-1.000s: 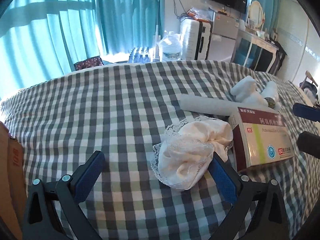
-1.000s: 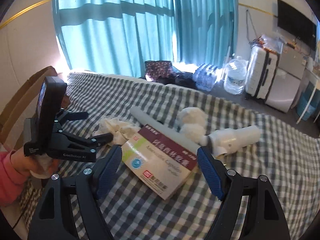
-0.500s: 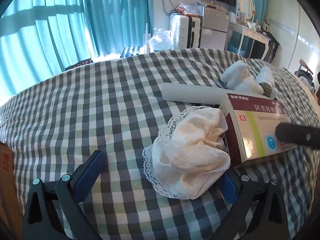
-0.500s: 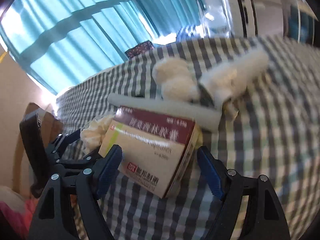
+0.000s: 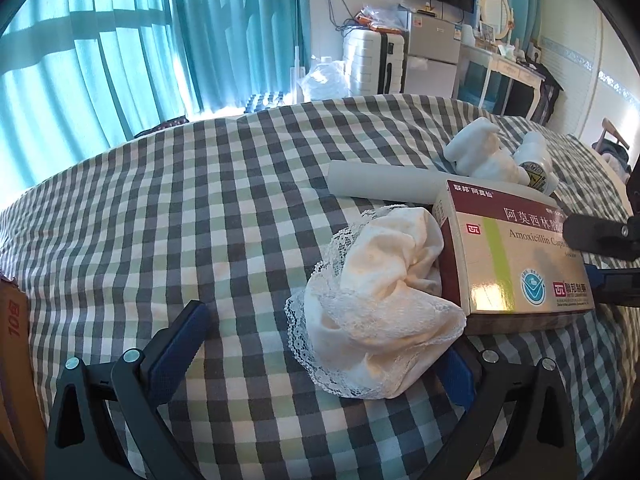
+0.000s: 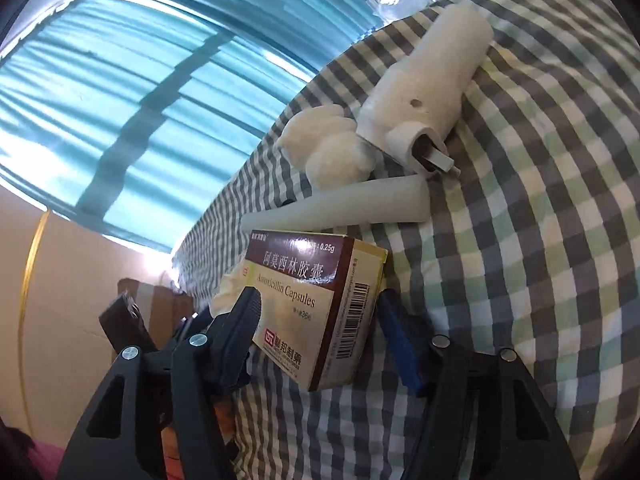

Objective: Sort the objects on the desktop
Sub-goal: 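Grasp the Amoxicillin box with the right tool while the left tool grasps the lace cloth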

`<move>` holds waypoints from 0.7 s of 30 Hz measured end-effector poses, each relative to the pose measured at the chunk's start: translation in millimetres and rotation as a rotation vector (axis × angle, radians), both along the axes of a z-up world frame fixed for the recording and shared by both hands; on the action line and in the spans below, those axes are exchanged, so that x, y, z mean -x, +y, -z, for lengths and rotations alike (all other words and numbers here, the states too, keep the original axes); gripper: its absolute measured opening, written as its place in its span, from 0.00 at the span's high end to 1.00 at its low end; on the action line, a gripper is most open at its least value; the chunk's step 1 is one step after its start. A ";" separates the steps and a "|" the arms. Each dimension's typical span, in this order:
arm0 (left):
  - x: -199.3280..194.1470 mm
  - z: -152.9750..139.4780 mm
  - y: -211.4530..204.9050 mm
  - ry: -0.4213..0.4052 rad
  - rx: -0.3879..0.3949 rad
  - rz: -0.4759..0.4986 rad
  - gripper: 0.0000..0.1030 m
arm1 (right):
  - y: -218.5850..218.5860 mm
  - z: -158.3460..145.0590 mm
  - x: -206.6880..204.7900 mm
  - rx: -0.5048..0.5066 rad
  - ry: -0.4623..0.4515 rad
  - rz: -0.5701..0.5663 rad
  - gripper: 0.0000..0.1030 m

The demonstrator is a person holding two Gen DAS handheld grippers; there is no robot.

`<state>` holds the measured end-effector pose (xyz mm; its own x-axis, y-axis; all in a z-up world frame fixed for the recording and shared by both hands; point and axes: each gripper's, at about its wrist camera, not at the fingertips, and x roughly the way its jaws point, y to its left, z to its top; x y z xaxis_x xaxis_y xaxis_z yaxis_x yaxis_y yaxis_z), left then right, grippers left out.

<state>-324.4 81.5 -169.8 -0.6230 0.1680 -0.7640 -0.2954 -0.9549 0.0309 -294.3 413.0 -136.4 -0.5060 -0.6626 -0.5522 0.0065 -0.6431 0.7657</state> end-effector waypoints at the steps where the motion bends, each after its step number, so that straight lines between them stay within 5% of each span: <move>1: 1.1 0.2 1.3 -0.001 0.000 0.000 0.00 | 0.9 0.6 0.9 0.022 -0.001 0.002 0.39; 7: 2.5 0.8 0.0 0.001 0.002 0.001 0.00 | 22.6 14.8 -1.0 0.326 -0.017 0.055 0.39; 11: 4.6 1.7 2.5 0.003 0.004 -0.002 0.00 | -9.1 3.3 7.4 0.030 -0.032 -0.042 0.39; 16: 6.9 1.7 -0.1 0.002 0.004 -0.002 0.00 | -25.0 -13.2 5.5 -0.097 0.025 0.005 0.53; 21: 5.9 1.3 -0.1 0.004 0.004 -0.001 0.00 | -41.0 -50.9 -5.6 -0.263 0.182 0.011 0.64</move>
